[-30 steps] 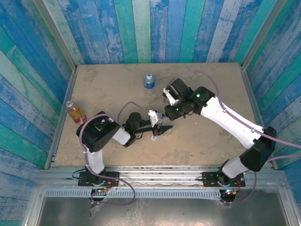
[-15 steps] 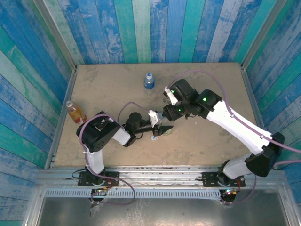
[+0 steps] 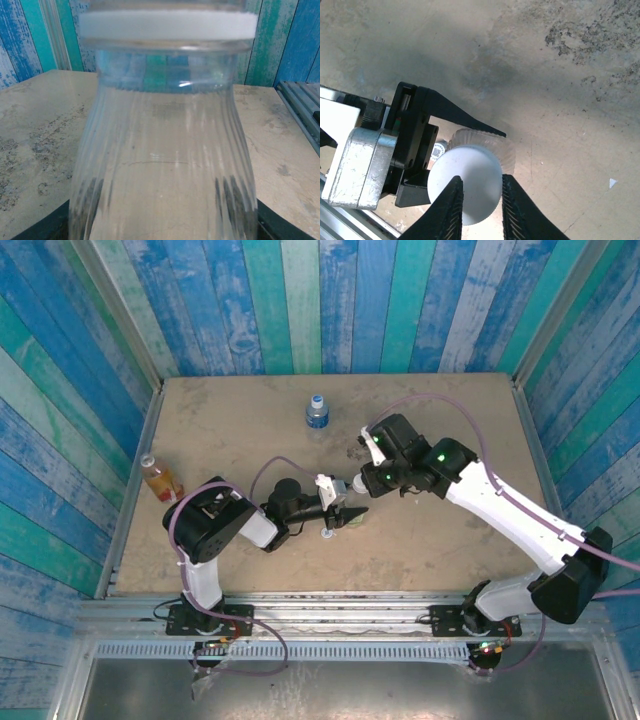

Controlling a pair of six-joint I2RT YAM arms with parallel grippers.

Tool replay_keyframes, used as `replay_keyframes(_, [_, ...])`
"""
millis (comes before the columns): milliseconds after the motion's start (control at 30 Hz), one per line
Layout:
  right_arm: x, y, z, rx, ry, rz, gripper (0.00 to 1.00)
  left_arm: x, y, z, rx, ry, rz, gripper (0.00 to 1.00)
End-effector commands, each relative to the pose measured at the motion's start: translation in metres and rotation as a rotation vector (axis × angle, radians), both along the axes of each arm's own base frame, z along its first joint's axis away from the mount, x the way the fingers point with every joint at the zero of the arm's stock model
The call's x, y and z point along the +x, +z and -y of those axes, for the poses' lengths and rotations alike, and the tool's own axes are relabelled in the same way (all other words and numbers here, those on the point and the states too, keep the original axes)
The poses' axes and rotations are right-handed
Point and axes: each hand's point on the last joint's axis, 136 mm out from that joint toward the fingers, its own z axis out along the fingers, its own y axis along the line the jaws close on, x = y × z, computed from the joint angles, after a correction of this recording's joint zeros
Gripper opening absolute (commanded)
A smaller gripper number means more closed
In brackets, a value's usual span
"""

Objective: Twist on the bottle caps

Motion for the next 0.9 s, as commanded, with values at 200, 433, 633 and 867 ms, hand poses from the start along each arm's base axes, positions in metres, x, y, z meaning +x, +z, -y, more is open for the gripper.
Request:
replay_keyframes(200, [-0.015,-0.041,0.018,-0.079,-0.018,-0.123,0.16,-0.003,-0.030,0.001,0.066,-0.010,-0.056,0.60])
replay_keyframes(433, [-0.032,-0.046,0.016,-0.004,-0.006,-0.158,0.19,-0.002,-0.031,0.002,0.064,-0.010,-0.062,0.60])
replay_keyframes(633, [-0.040,-0.065,0.024,-0.020,-0.029,-0.181,0.20,-0.002,-0.030,0.002,0.063,-0.012,-0.063,0.60])
replay_keyframes(867, [-0.052,-0.091,0.038,-0.050,-0.060,-0.220,0.17,-0.001,-0.030,0.002,0.065,-0.010,-0.061,0.60])
